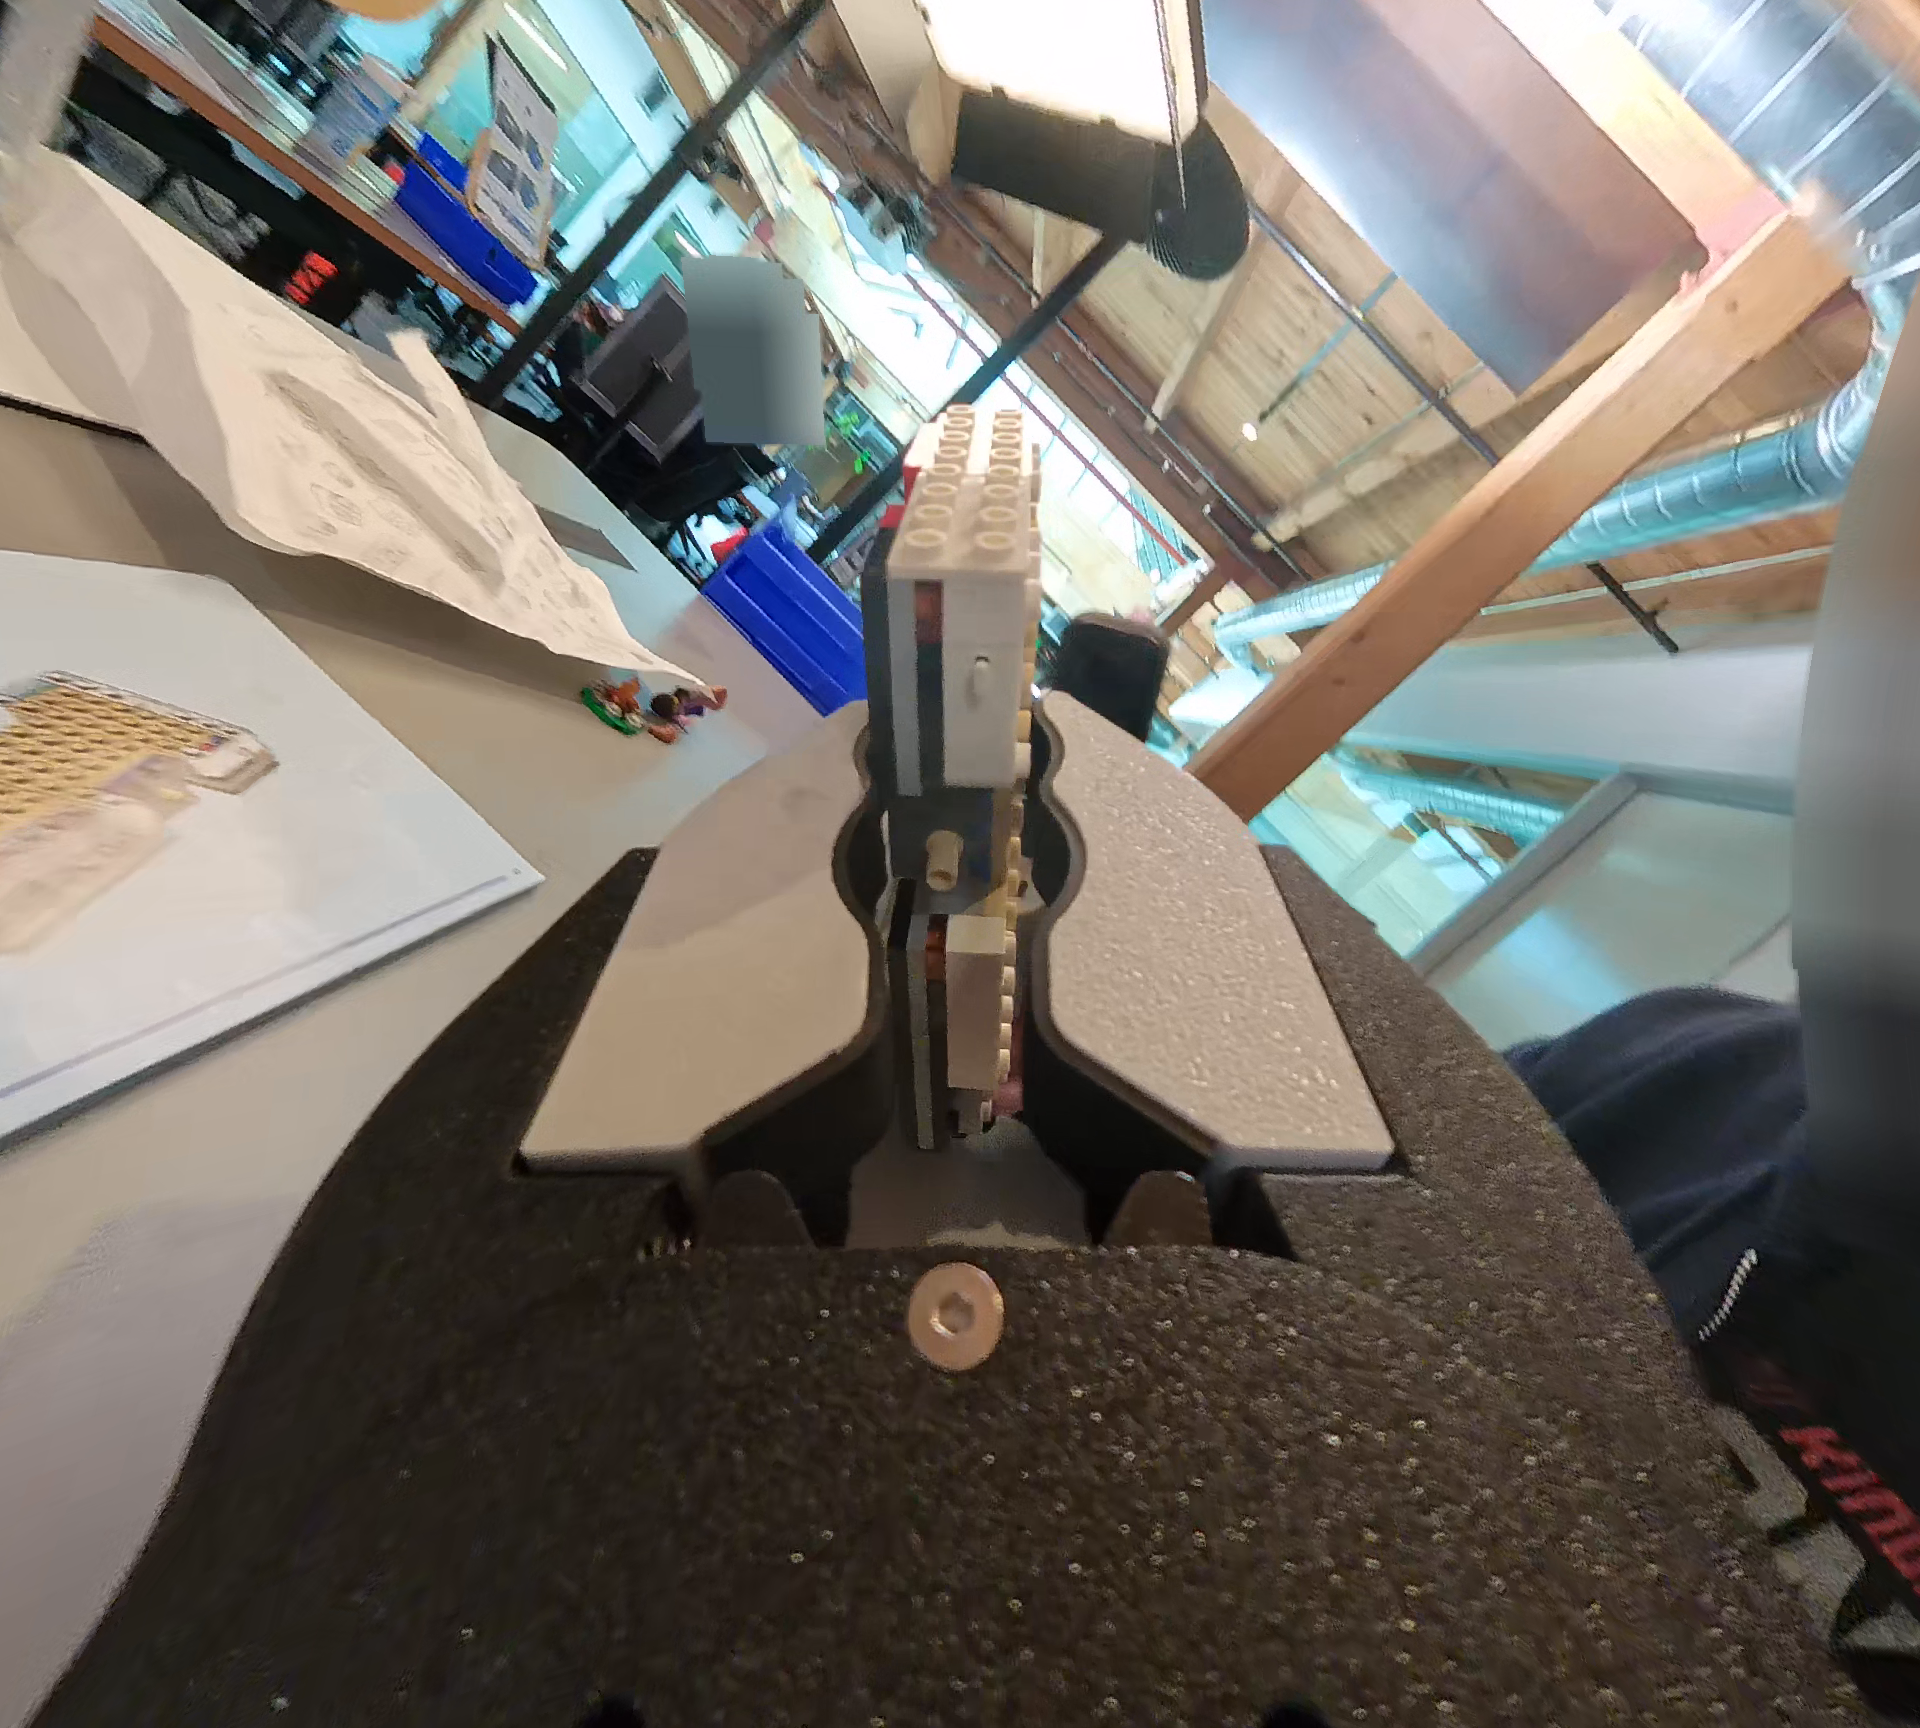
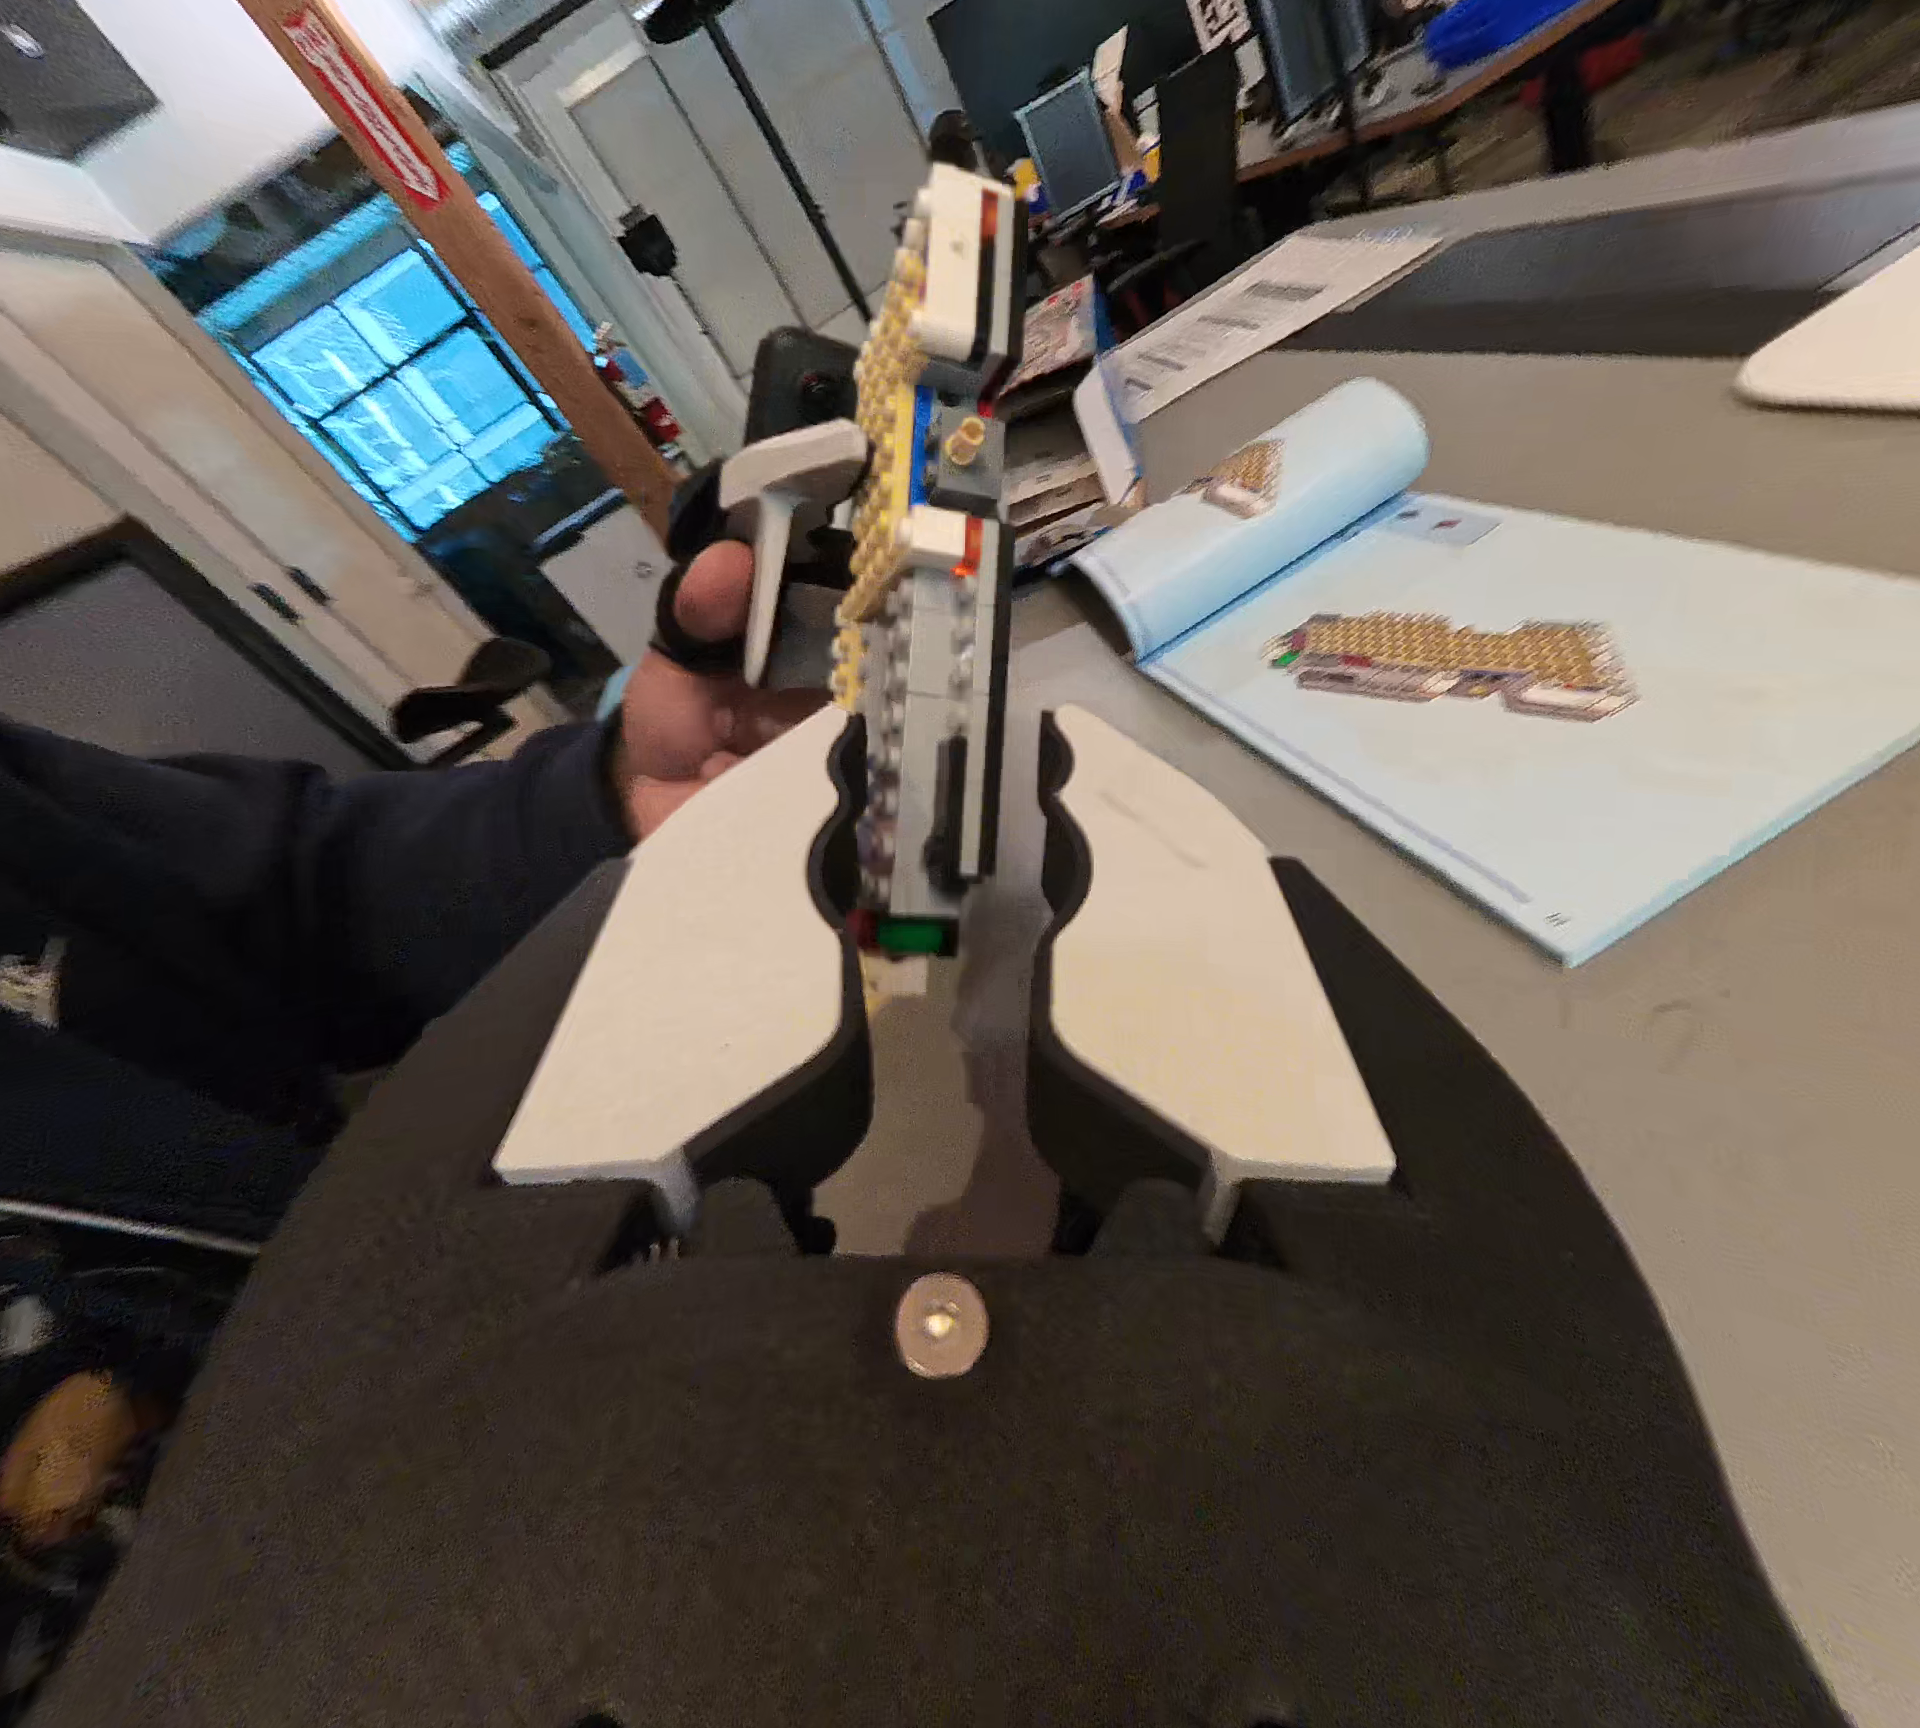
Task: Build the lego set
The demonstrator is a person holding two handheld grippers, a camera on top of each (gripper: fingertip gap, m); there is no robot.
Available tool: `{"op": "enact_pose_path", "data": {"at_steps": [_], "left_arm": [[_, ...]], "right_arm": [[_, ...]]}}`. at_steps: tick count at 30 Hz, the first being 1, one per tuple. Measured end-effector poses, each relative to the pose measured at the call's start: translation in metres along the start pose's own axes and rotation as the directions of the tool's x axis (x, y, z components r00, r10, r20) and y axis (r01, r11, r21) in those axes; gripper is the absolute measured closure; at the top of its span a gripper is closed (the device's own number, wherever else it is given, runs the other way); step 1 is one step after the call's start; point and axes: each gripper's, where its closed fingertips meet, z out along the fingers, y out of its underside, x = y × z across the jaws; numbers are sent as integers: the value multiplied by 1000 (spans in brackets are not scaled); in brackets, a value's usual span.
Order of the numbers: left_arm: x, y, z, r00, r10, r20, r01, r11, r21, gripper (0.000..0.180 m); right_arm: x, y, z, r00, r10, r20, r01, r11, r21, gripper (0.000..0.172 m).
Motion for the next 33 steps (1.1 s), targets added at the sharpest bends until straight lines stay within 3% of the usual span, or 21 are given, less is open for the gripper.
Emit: {"op": "enact_pose_path", "data": {"at_steps": [6, 11, 26, 33], "left_arm": [[-30, -45, -35, 994, -41, 104, 26, 990, 140, 157], [-53, -66, -58, 980, -151, 132, 114, 960, 257, 157], [-72, -60, -62, 950, -271, 158, 213, 927, 310, 157], [-73, -62, -65, 949, -264, 173, 205, 931, 302, 157]], "right_arm": [[15, -7, -7, 962, -235, -136, 236, 972, -9, 139], [21, -1, -3, 951, -269, -154, 268, 963, -27, 140], [15, 7, 6, 944, -308, -122, 300, 951, -79, 144], [2, 4, 15, 955, -293, -38, 293, 956, -24, 144]]}}
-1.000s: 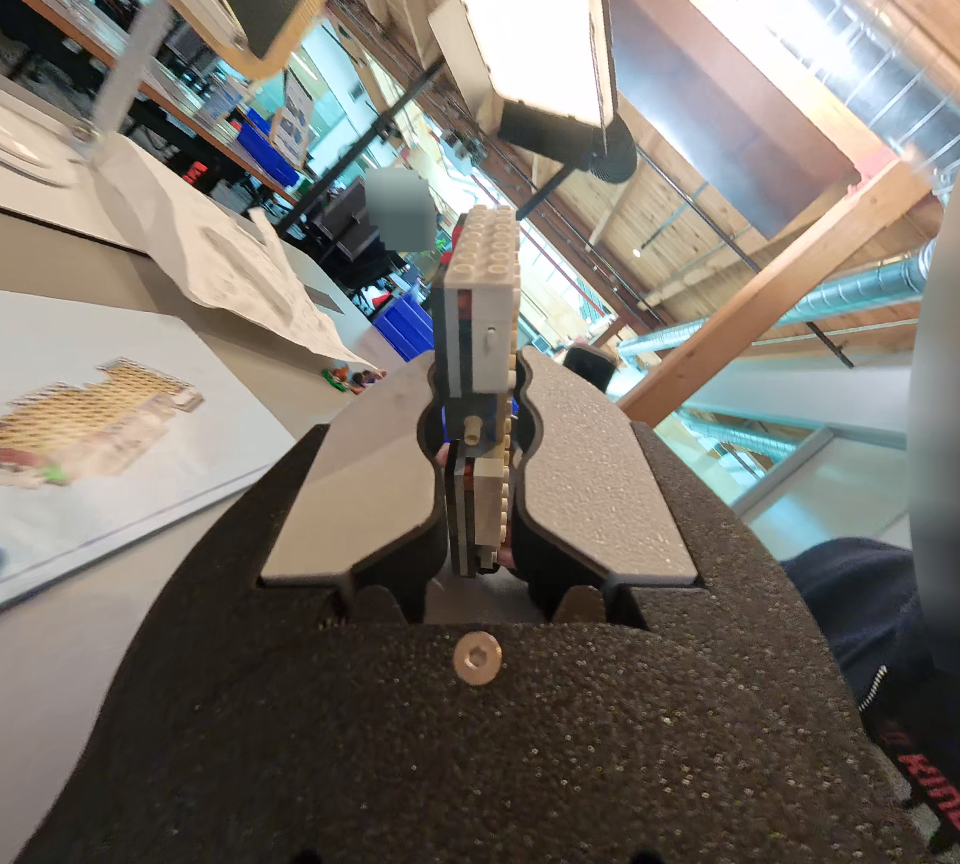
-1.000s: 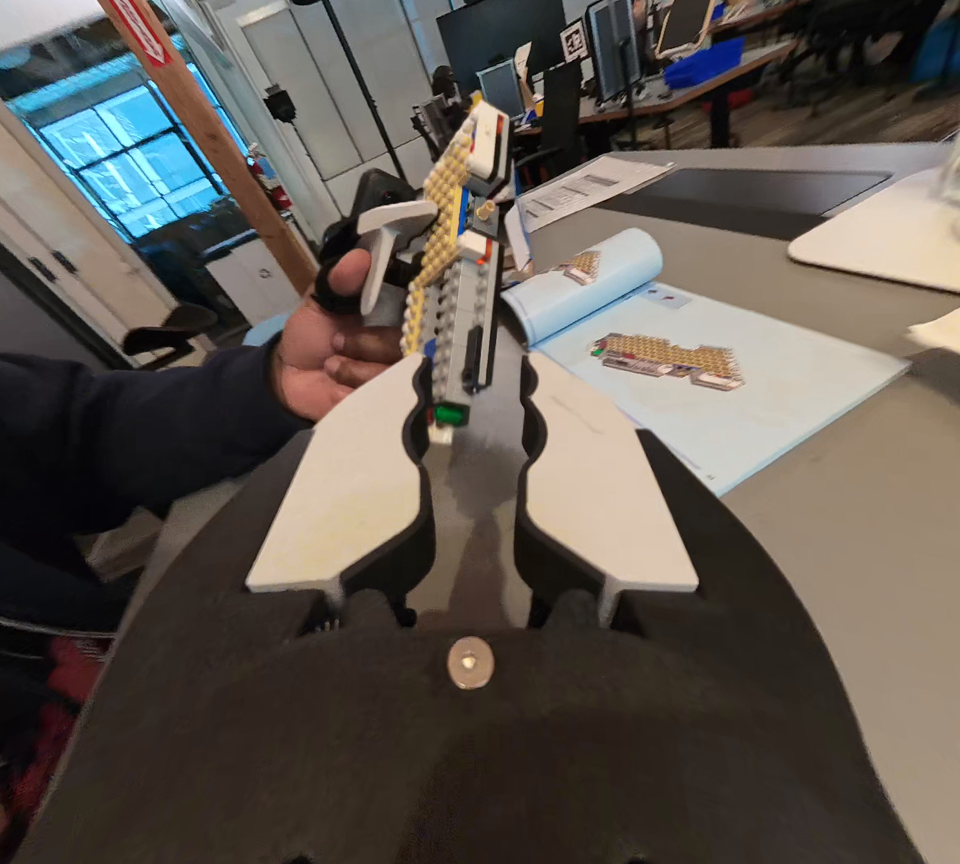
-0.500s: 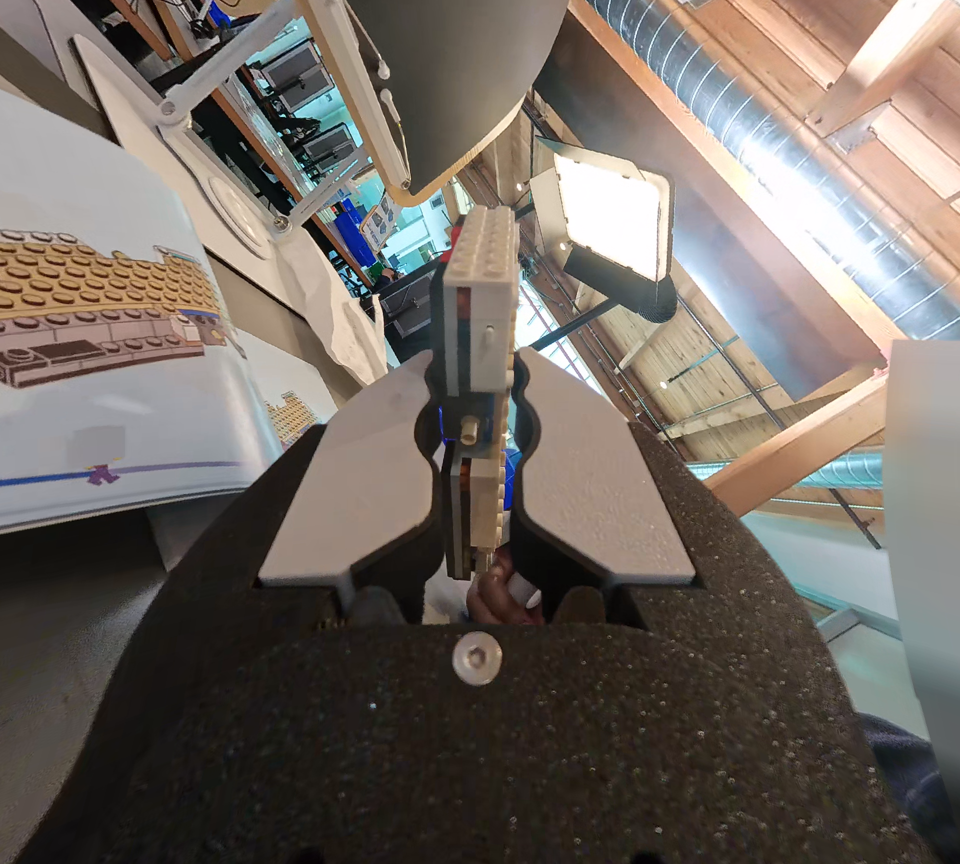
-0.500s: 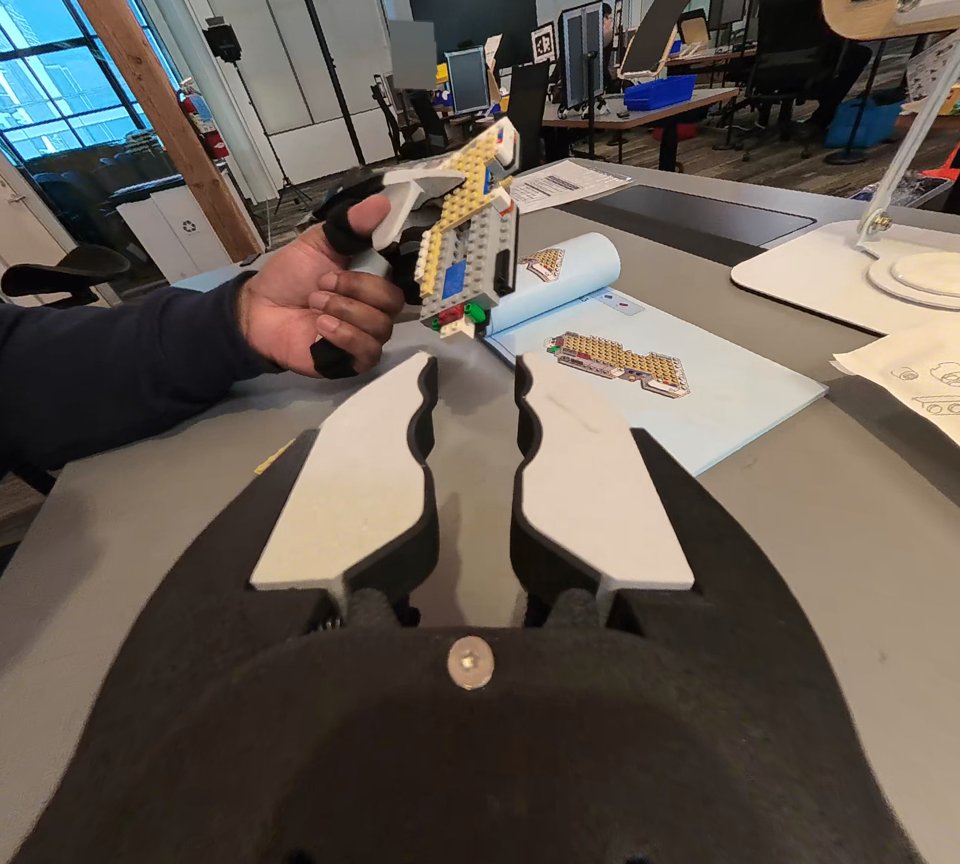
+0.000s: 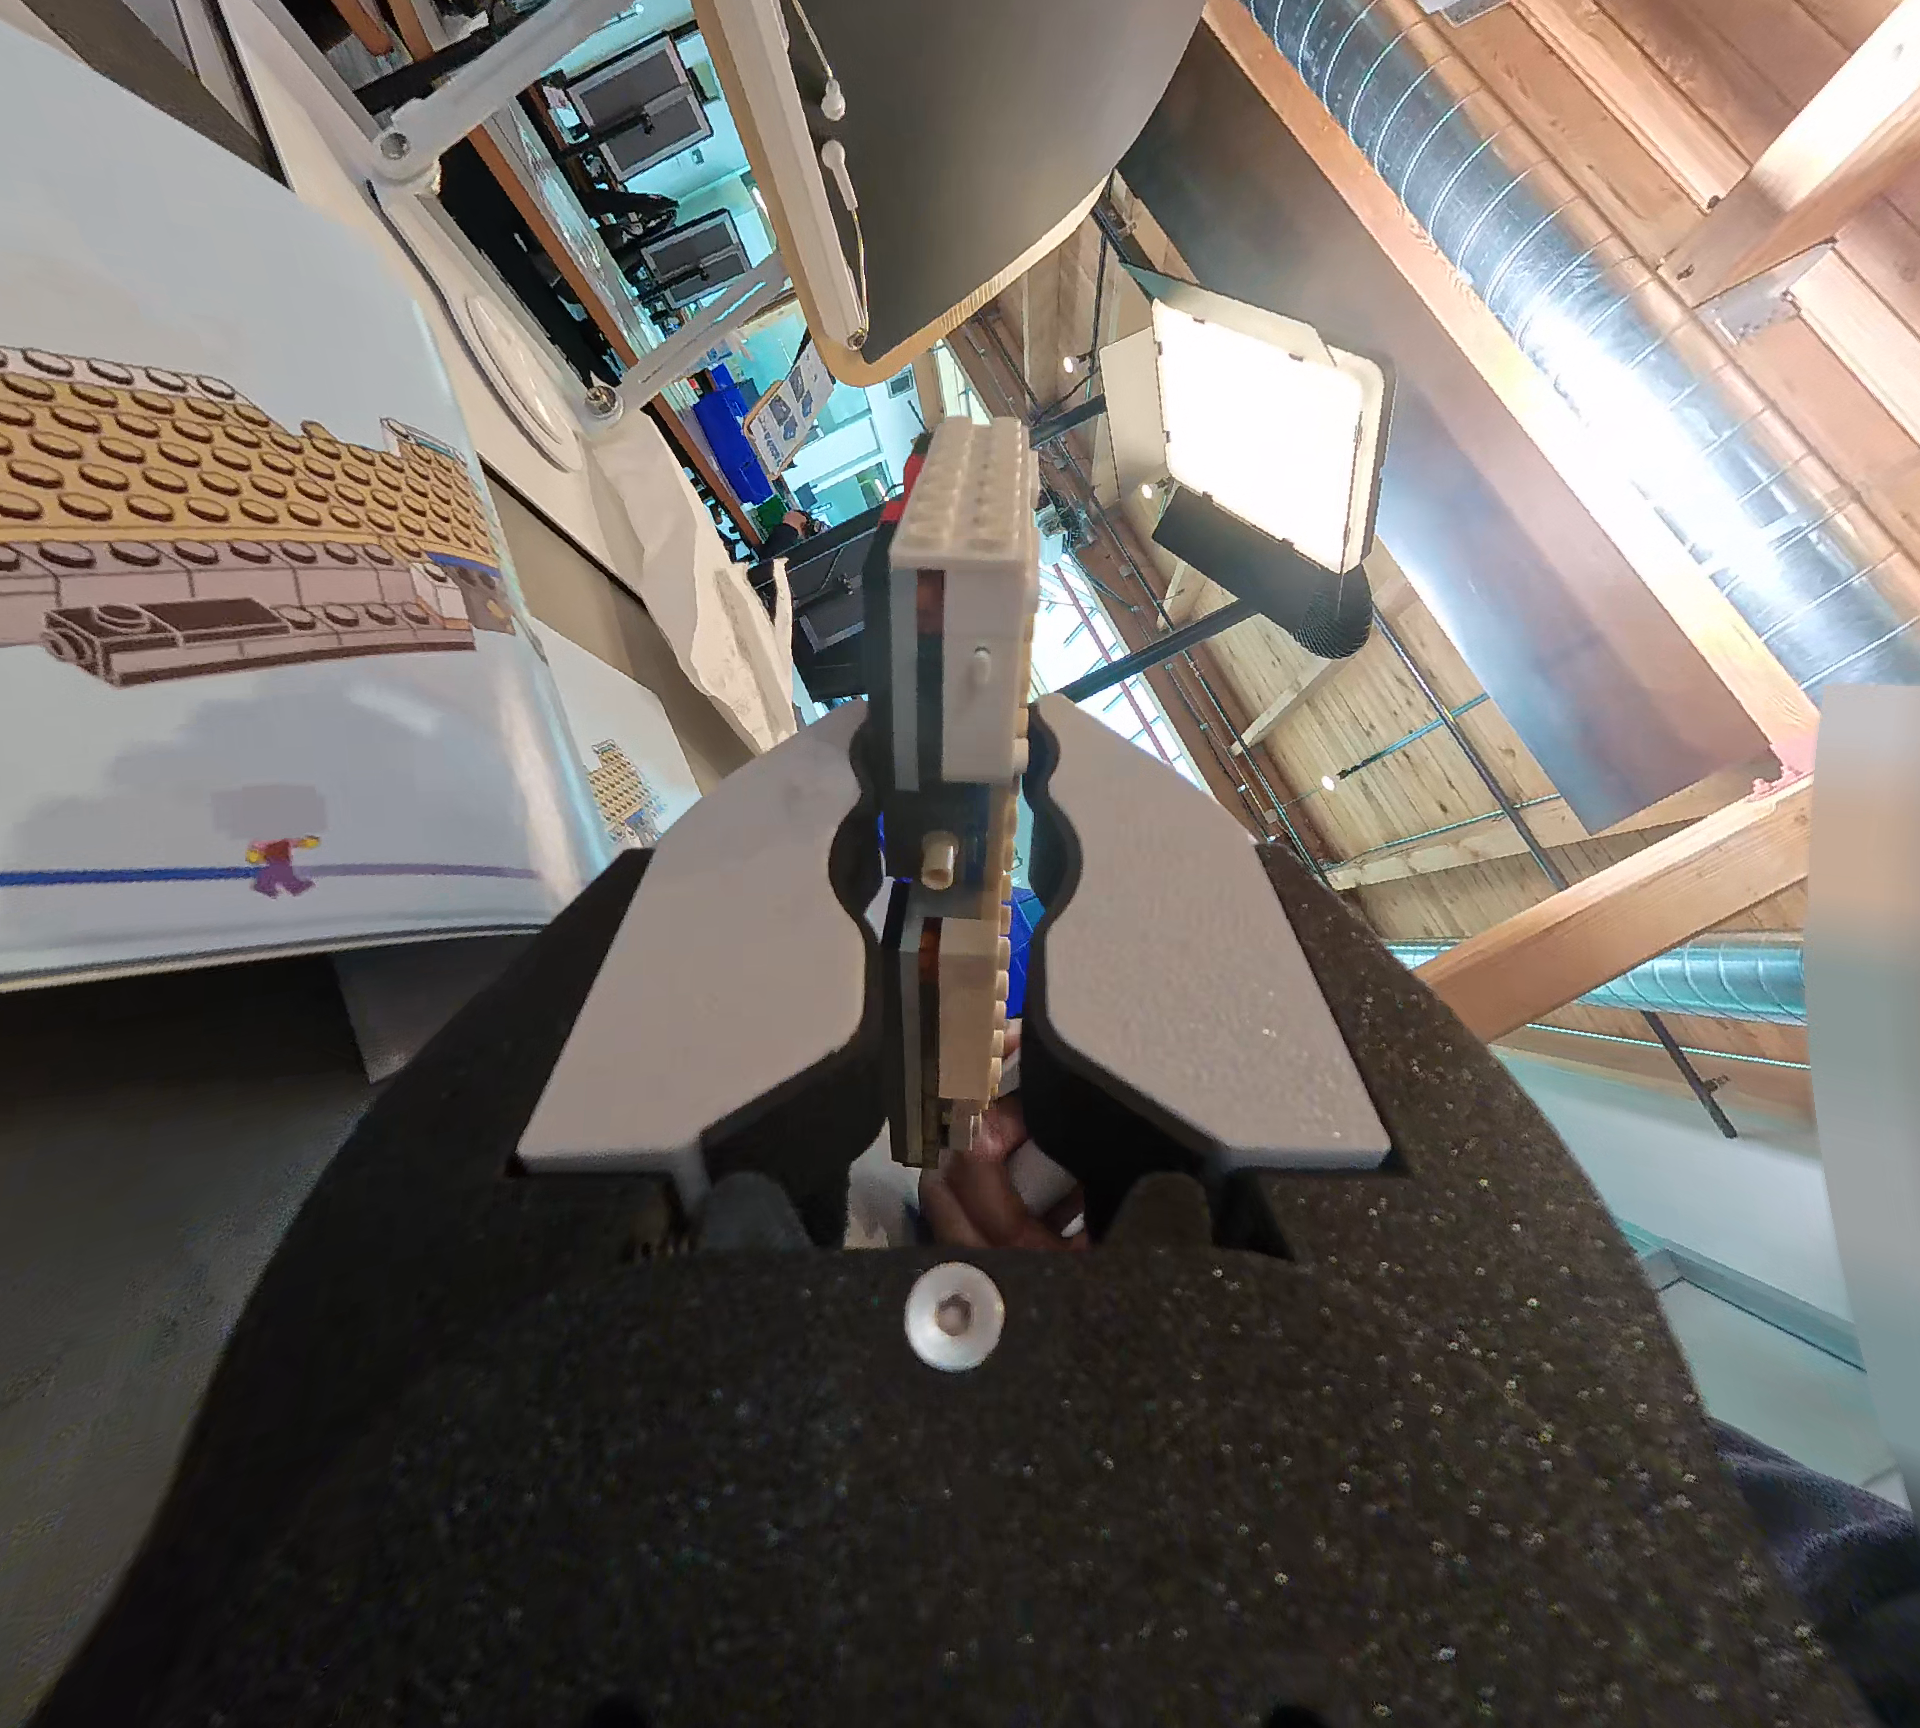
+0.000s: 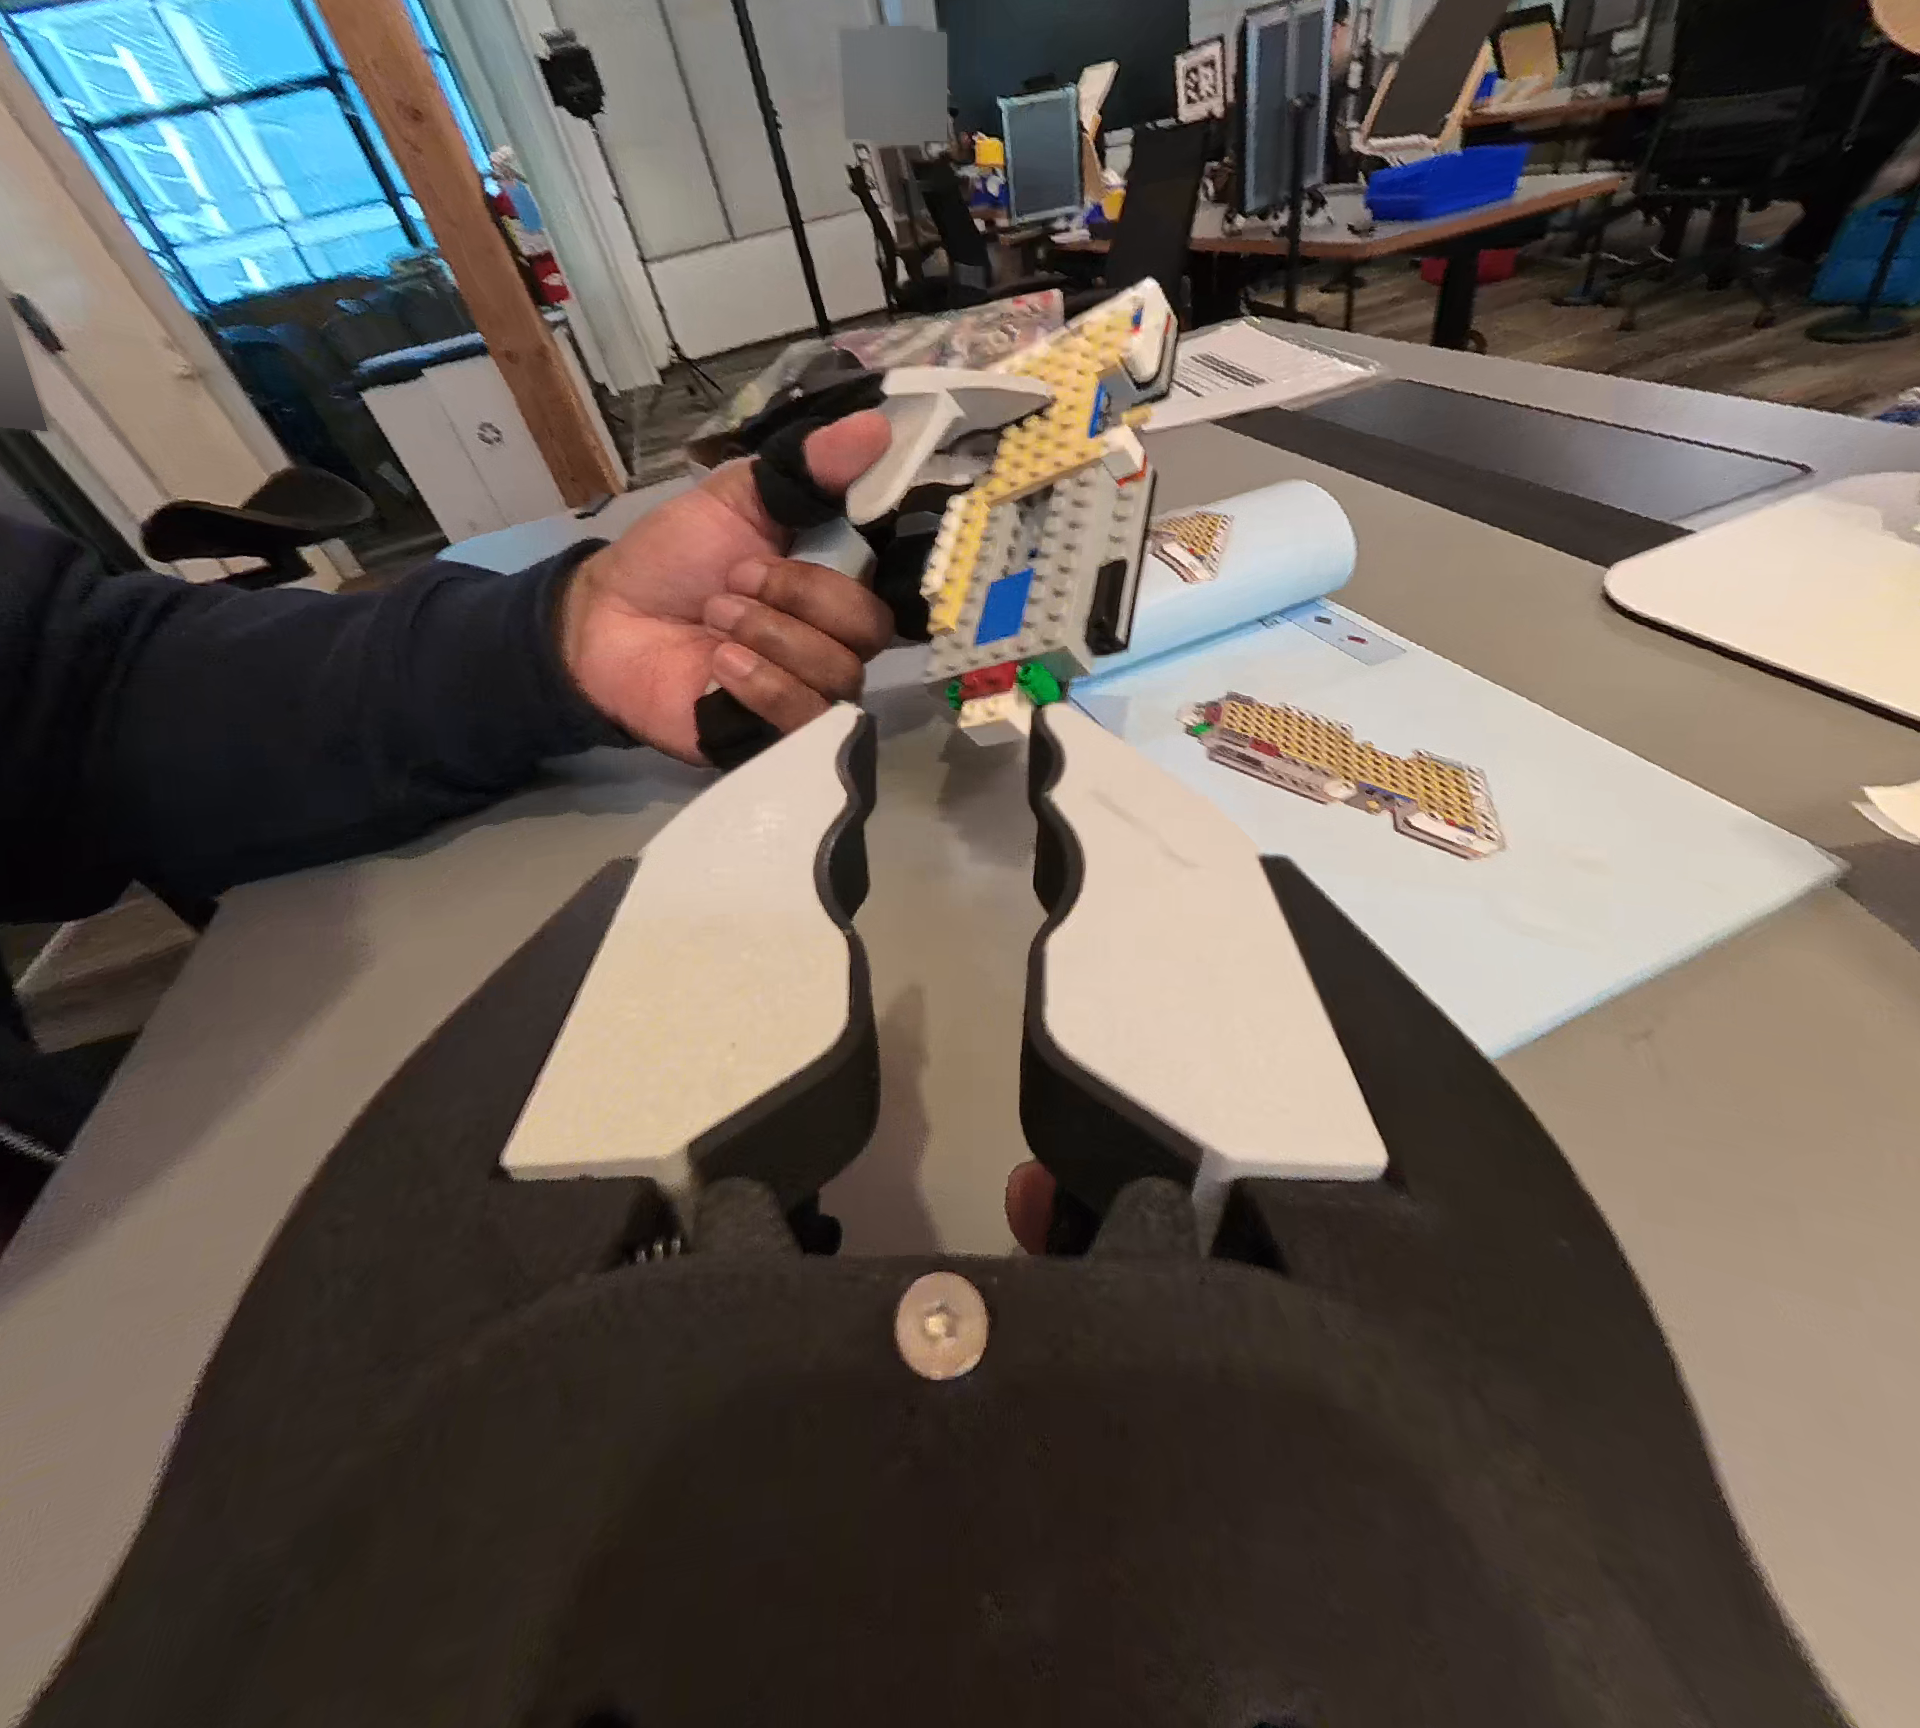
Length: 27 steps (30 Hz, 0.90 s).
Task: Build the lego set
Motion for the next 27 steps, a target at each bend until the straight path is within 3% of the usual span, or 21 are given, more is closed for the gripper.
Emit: {"op": "enact_pose_path", "data": {"at_steps": [6, 11, 27], "left_arm": [[-2, 3, 1, 1000, -20, -6, 20, 999, -27, 157], [-2, 9, 3, 1000, -18, -2, 18, 999, -51, 157], [-4, 11, 3, 1000, -27, -5, 27, 998, -60, 157]], "right_arm": [[-12, -10, 4, 993, 32, 110, -42, 995, 87, 144], [-11, -15, -3, 991, 49, 123, -65, 989, 131, 144], [-15, -14, -7, 988, 57, 146, -77, 988, 134, 145]]}}
